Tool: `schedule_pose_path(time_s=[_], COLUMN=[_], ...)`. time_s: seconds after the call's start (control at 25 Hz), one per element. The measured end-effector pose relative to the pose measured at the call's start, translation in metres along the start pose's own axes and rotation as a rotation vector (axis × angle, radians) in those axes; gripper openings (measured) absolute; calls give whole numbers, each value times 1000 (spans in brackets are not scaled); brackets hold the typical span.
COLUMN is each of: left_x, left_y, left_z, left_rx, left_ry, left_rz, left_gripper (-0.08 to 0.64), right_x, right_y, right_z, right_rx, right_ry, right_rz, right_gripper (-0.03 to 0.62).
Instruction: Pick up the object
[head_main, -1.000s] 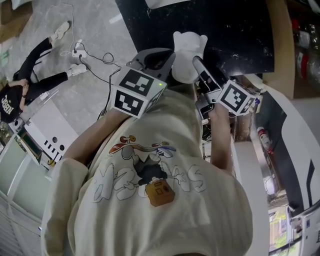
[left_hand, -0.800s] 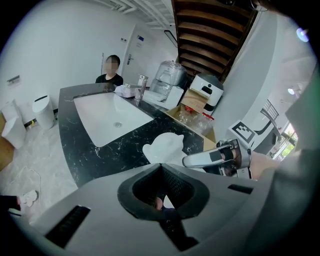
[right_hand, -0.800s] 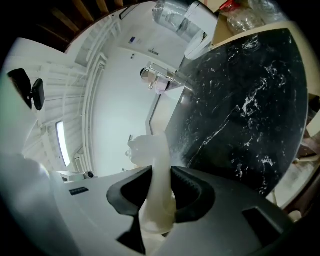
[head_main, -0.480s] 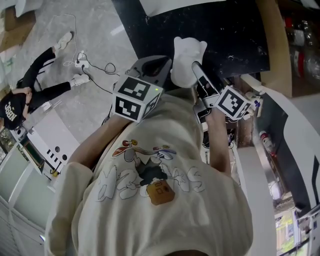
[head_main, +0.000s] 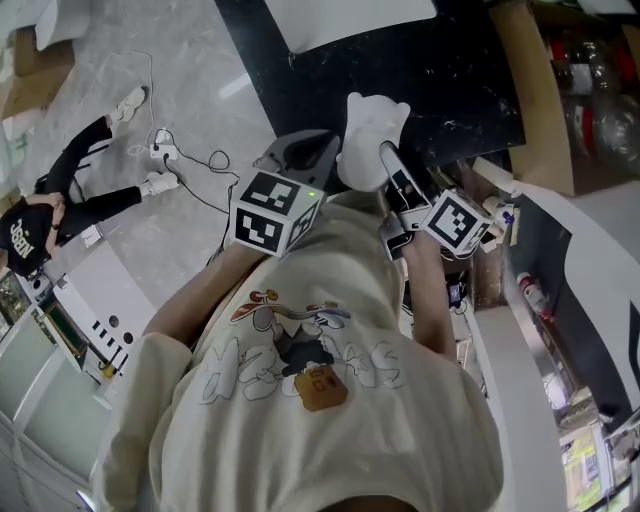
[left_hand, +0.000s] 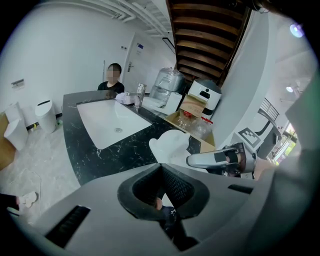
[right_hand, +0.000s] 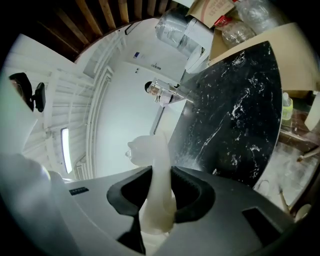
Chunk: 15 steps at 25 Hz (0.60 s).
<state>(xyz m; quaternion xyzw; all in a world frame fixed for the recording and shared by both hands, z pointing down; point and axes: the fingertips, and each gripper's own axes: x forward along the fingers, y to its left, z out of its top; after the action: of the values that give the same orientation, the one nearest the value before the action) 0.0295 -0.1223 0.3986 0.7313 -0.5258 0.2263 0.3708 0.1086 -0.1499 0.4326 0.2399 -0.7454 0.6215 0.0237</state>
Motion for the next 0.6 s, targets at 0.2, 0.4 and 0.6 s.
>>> schedule_pose_path(time_s=[0.2, 0.4, 0.6], left_x=[-4, -5, -7], left_y=[-7, -14, -24], left_z=[-3, -6, -9], left_rx=[9, 18, 38], left_ry=[-13, -15, -16], left_rz=[-3, -10, -17], left_gripper=[14, 14, 14], right_x=[-7, -19, -33], right_y=[5, 1, -4], right_z=[-4, -5, -8], right_rx=[12, 7, 23], right_ry=[-29, -71, -113], right_rz=[10, -11, -17], right_gripper=[129, 127, 129])
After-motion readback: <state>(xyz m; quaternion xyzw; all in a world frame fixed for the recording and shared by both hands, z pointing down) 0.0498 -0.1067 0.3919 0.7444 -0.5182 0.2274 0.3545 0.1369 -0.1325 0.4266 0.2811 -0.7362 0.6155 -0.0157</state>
